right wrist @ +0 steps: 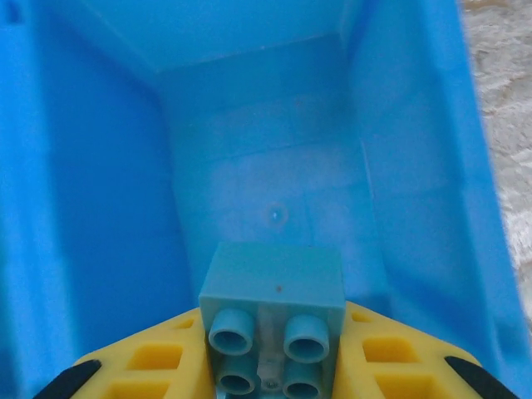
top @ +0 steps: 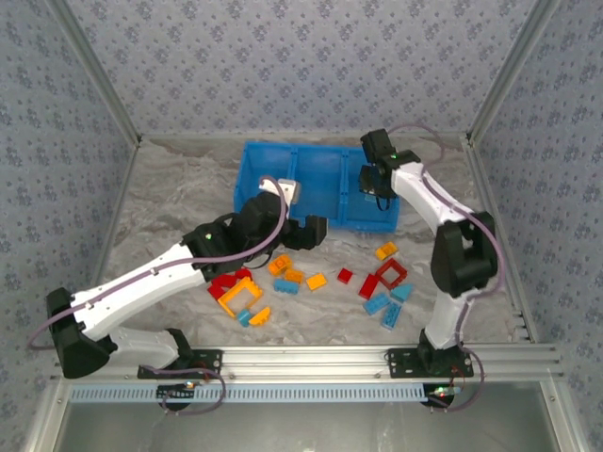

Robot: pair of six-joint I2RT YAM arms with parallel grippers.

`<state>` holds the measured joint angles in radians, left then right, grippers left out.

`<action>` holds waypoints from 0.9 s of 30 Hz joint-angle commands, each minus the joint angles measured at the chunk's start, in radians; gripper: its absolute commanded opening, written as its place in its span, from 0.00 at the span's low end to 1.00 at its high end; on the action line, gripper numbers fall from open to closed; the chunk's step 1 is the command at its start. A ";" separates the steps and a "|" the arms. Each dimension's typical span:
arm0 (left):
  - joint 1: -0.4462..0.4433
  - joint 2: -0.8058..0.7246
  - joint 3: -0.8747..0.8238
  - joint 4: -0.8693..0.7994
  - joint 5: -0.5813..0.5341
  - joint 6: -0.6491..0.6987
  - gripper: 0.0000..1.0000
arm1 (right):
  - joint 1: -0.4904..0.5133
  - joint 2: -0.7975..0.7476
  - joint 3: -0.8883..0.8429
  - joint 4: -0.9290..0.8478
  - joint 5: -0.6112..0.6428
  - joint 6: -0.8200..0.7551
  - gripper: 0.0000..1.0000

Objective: Sort the legos into containers by color

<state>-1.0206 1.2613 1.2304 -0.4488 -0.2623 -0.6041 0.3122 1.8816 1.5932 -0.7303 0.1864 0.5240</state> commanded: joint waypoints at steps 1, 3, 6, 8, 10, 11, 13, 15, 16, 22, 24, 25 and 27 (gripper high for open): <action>0.002 0.036 0.056 -0.015 0.009 -0.019 0.95 | -0.023 0.118 0.153 -0.116 0.017 -0.083 0.29; 0.002 0.056 0.063 -0.009 0.019 -0.017 0.95 | -0.035 0.212 0.257 -0.186 0.044 -0.081 0.29; 0.002 0.075 0.073 -0.015 0.028 -0.022 0.95 | -0.051 0.326 0.375 -0.269 0.041 -0.065 0.29; 0.002 0.077 0.070 -0.021 0.030 -0.028 0.94 | -0.048 0.364 0.407 -0.284 0.040 -0.059 0.38; 0.002 0.072 0.062 -0.026 0.029 -0.035 0.95 | -0.044 0.371 0.407 -0.279 0.044 -0.053 0.46; 0.002 0.070 0.057 -0.028 0.031 -0.038 0.95 | -0.041 0.371 0.404 -0.276 0.047 -0.052 0.50; 0.002 0.066 0.050 -0.036 0.033 -0.045 0.94 | -0.038 0.362 0.404 -0.277 0.053 -0.049 0.55; 0.002 0.057 0.042 -0.047 0.032 -0.053 0.94 | -0.032 0.342 0.404 -0.277 0.057 -0.048 0.57; 0.002 0.050 0.037 -0.054 0.030 -0.060 0.94 | -0.029 0.318 0.400 -0.274 0.059 -0.051 0.58; 0.002 -0.025 -0.017 -0.217 -0.070 -0.206 0.92 | 0.047 0.048 0.279 -0.202 0.121 -0.049 0.57; 0.002 -0.065 -0.055 -0.324 -0.113 -0.310 0.91 | 0.100 -0.076 0.172 -0.141 0.150 -0.049 0.57; 0.002 -0.088 -0.082 -0.377 -0.130 -0.371 0.89 | 0.130 -0.143 0.079 -0.097 0.161 -0.047 0.56; 0.002 -0.140 -0.155 -0.453 -0.142 -0.484 0.86 | 0.214 -0.287 -0.090 0.009 0.164 -0.047 0.56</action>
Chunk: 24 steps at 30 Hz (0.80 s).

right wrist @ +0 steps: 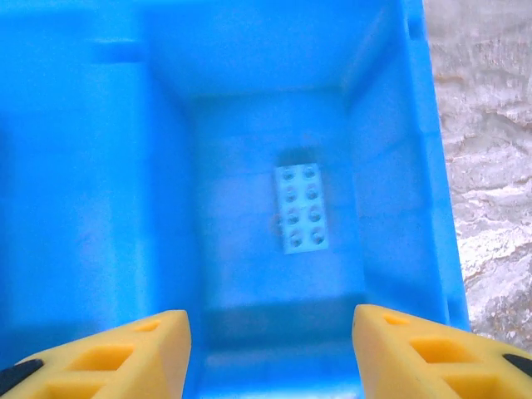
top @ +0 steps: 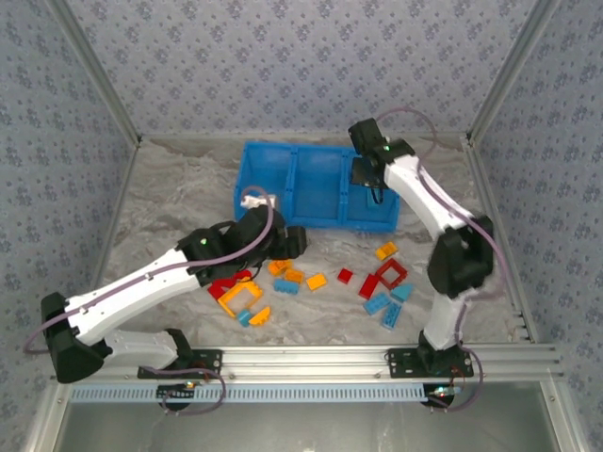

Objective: Sort the legos into containers by color

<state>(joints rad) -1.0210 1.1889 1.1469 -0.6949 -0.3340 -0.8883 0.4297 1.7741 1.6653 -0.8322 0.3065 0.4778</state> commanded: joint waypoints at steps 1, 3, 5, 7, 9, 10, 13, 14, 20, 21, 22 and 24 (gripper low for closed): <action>0.002 -0.101 -0.117 -0.230 -0.067 -0.250 0.84 | 0.150 -0.261 -0.253 0.169 0.048 0.000 0.56; 0.002 -0.166 -0.214 -0.250 -0.052 -0.314 0.80 | 0.266 -0.392 -0.428 0.290 0.037 0.005 0.56; 0.007 -0.205 -0.279 -0.254 -0.035 -0.319 0.76 | 0.394 -0.488 -0.571 0.402 0.026 0.002 0.57; 0.011 -0.219 -0.318 -0.238 -0.012 -0.246 0.74 | 0.504 -0.550 -0.682 0.480 0.013 0.003 0.57; 0.021 -0.199 -0.336 -0.246 0.016 -0.159 0.70 | 0.578 -0.585 -0.752 0.511 0.000 0.030 0.57; 0.026 -0.177 -0.344 -0.233 0.048 -0.101 0.70 | 0.612 -0.597 -0.781 0.523 0.002 0.050 0.57; 0.029 -0.067 -0.344 -0.205 0.140 0.037 0.58 | 0.694 -0.621 -0.860 0.574 0.009 0.098 0.57; 0.029 -0.020 -0.339 -0.198 0.165 0.077 0.53 | 0.707 -0.627 -0.878 0.592 0.002 0.110 0.57; 0.014 0.155 -0.295 -0.171 0.164 0.193 0.42 | 0.772 -0.695 -0.966 0.686 -0.070 0.193 0.58; 0.013 0.171 -0.296 -0.163 0.162 0.205 0.42 | 0.778 -0.709 -0.979 0.690 -0.084 0.209 0.58; 0.013 0.182 -0.296 -0.157 0.159 0.214 0.42 | 0.780 -0.722 -0.991 0.688 -0.096 0.222 0.58; 0.013 0.207 -0.295 -0.148 0.156 0.235 0.42 | 0.788 -0.751 -1.017 0.677 -0.101 0.257 0.59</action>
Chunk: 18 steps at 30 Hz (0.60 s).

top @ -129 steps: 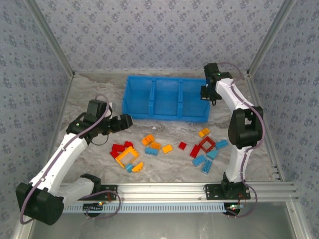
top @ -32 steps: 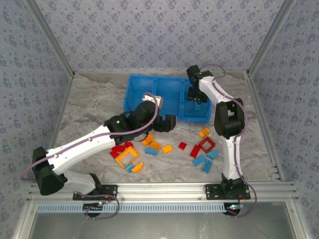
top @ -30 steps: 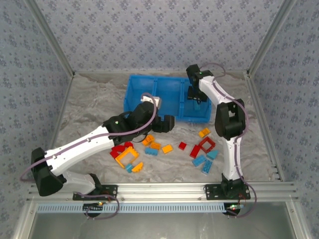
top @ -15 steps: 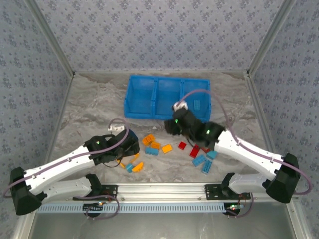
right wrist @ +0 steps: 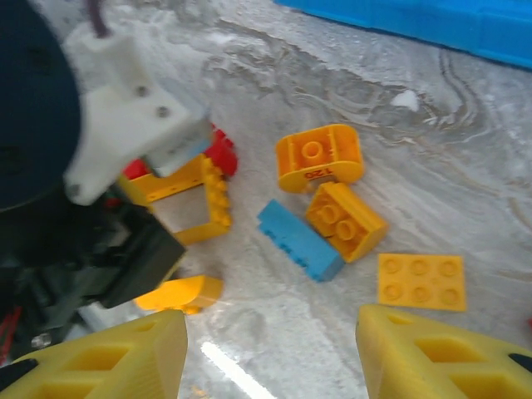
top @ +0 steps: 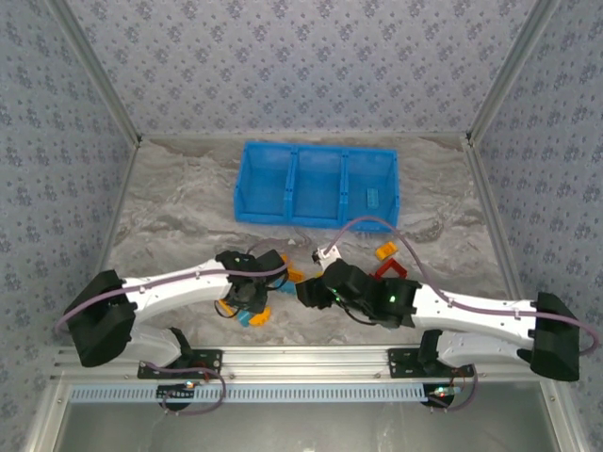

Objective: Sort the legos into containers by color

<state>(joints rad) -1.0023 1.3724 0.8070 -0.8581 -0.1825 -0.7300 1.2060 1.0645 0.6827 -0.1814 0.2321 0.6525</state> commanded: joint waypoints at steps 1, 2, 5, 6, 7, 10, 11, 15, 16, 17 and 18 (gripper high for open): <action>-0.005 0.040 0.044 0.019 -0.001 0.087 0.42 | 0.012 -0.057 -0.049 0.023 -0.026 0.094 0.59; -0.005 0.057 0.048 0.025 0.000 0.099 0.40 | 0.013 -0.076 -0.067 0.024 -0.025 0.107 0.59; -0.005 0.095 0.056 0.035 -0.011 0.121 0.34 | 0.013 -0.121 -0.092 0.009 -0.009 0.121 0.59; -0.005 0.105 0.057 0.035 -0.017 0.127 0.32 | 0.012 -0.129 -0.091 -0.002 -0.002 0.121 0.60; -0.005 0.115 0.062 0.035 -0.025 0.132 0.30 | 0.012 -0.134 -0.089 -0.012 0.003 0.119 0.59; -0.005 0.141 0.072 0.027 -0.049 0.148 0.28 | 0.011 -0.135 -0.078 -0.028 0.012 0.119 0.60; -0.005 0.148 0.076 0.027 -0.055 0.154 0.27 | 0.011 -0.133 -0.077 -0.030 0.012 0.121 0.59; -0.005 0.174 0.088 0.026 -0.070 0.174 0.22 | 0.012 -0.124 -0.078 -0.027 0.013 0.131 0.59; -0.005 0.178 0.088 0.026 -0.076 0.177 0.20 | 0.011 -0.124 -0.080 -0.026 0.013 0.134 0.59; -0.005 0.180 0.090 0.025 -0.082 0.183 0.18 | 0.012 -0.124 -0.081 -0.025 0.015 0.136 0.59; -0.005 0.182 0.090 0.025 -0.085 0.188 0.17 | 0.012 -0.126 -0.081 -0.026 0.015 0.140 0.59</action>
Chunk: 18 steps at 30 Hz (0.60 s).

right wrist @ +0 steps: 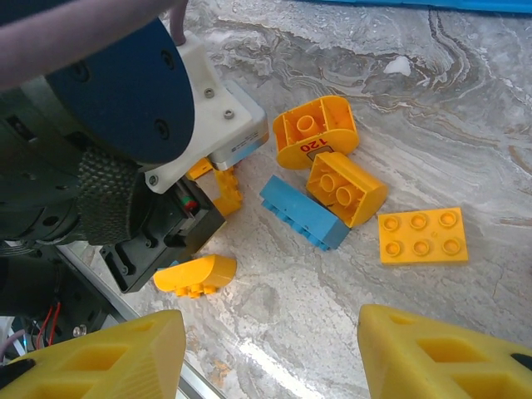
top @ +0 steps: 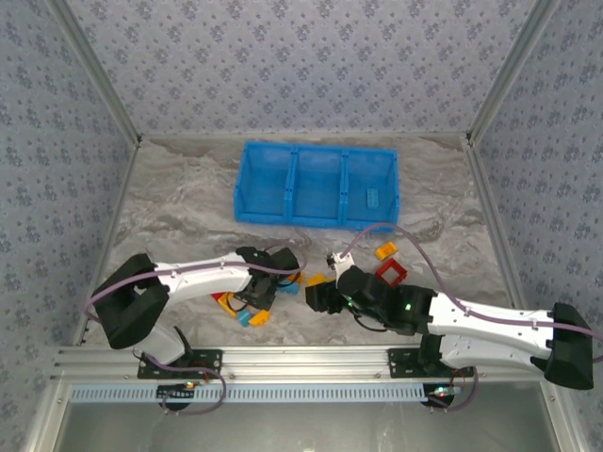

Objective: Sort the legos into containers by color

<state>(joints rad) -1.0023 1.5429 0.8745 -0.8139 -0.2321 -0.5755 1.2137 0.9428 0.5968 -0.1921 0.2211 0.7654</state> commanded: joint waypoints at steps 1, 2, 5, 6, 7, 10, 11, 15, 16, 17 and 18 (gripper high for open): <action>-0.005 0.011 0.023 -0.019 -0.039 0.039 0.16 | 0.004 -0.005 0.003 -0.015 0.028 0.028 0.59; -0.004 0.010 0.025 -0.020 -0.042 0.044 0.15 | 0.004 -0.007 0.003 -0.014 0.031 0.030 0.60; -0.013 0.010 0.033 -0.035 -0.068 0.059 0.13 | 0.004 -0.010 0.003 -0.022 0.039 0.036 0.59; -0.015 0.010 0.041 -0.041 -0.076 0.065 0.11 | 0.004 -0.011 0.005 -0.024 0.043 0.037 0.59; -0.016 0.012 0.047 -0.049 -0.086 0.069 0.10 | 0.004 -0.012 0.007 -0.027 0.046 0.037 0.59; -0.027 0.002 0.074 -0.083 -0.152 0.075 0.05 | 0.004 -0.014 0.012 -0.028 0.052 0.035 0.59; -0.030 -0.006 0.087 -0.097 -0.173 0.077 0.03 | 0.003 -0.014 0.015 -0.030 0.055 0.034 0.60; -0.038 -0.054 0.168 -0.161 -0.235 0.090 0.00 | 0.005 -0.015 0.034 -0.016 0.062 0.006 0.59; -0.038 -0.067 0.196 -0.177 -0.240 0.095 0.00 | 0.006 -0.017 0.041 -0.007 0.062 -0.009 0.59; -0.036 -0.082 0.237 -0.200 -0.246 0.098 0.00 | 0.007 -0.020 0.050 0.001 0.065 -0.028 0.60; -0.030 -0.094 0.280 -0.216 -0.245 0.105 0.00 | 0.007 -0.024 0.059 0.016 0.069 -0.054 0.60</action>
<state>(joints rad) -1.0306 1.5223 1.0378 -0.9398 -0.4122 -0.4992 1.2137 0.9424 0.6044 -0.2050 0.2527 0.7647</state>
